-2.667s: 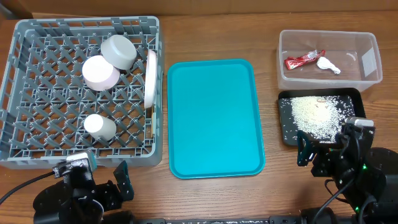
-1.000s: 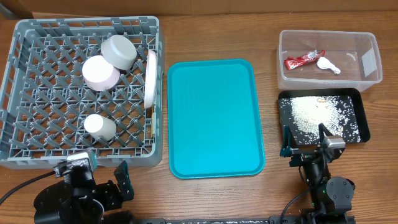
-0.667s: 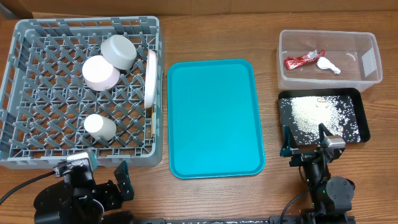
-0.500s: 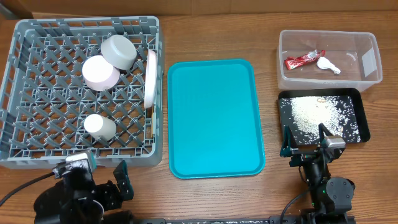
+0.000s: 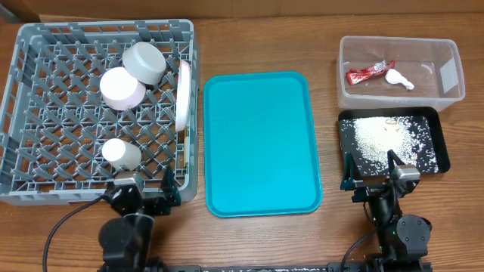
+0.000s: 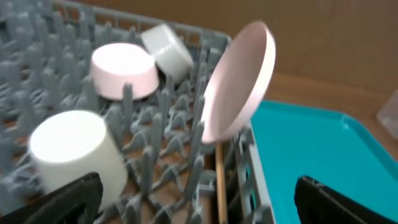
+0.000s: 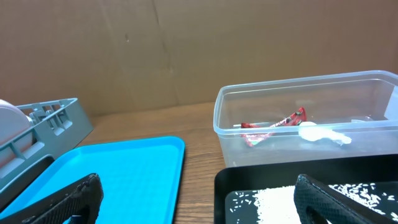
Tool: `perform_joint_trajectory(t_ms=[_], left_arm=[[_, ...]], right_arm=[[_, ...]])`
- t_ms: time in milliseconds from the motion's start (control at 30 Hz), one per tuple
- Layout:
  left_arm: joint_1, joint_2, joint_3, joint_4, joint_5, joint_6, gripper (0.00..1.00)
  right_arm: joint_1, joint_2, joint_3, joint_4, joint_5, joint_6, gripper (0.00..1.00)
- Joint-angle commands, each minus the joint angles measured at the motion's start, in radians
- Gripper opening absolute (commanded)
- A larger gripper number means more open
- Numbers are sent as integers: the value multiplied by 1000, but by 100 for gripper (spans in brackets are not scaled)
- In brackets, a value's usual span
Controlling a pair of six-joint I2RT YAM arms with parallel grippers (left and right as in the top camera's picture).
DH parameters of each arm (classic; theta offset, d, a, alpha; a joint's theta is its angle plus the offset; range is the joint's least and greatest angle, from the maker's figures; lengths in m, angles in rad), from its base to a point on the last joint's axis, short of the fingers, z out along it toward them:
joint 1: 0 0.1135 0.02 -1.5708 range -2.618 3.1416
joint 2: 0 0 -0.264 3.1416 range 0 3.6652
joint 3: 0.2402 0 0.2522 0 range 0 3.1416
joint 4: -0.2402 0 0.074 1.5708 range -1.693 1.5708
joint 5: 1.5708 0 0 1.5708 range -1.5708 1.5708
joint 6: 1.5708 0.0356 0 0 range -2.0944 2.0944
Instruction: Sort waste into correct bins and load items into the dishwasher
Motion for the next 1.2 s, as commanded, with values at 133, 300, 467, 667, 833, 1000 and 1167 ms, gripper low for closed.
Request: perform_joint_trajectory(t_ms=[133, 300, 467, 667, 833, 1000, 1167], left_arm=[[-30, -14, -151, 317, 30, 163, 100], [-31, -14, -151, 262, 27, 167, 100], [-31, -14, -151, 262, 27, 167, 100], [-27, -13, -151, 262, 27, 167, 100], [-27, -13, -151, 262, 27, 167, 100], [-27, -13, -151, 262, 27, 167, 100], [-27, -13, -151, 262, 27, 167, 100]], right_arm=[[-2, -10, -11, 8, 3, 3, 100], [-2, -10, -11, 8, 3, 3, 100], [-2, -10, -11, 8, 3, 3, 100], [-2, -10, -11, 8, 3, 3, 100], [-2, -10, -11, 8, 3, 3, 100], [-2, -10, -11, 8, 3, 3, 100], [-2, -10, -11, 8, 3, 3, 100]])
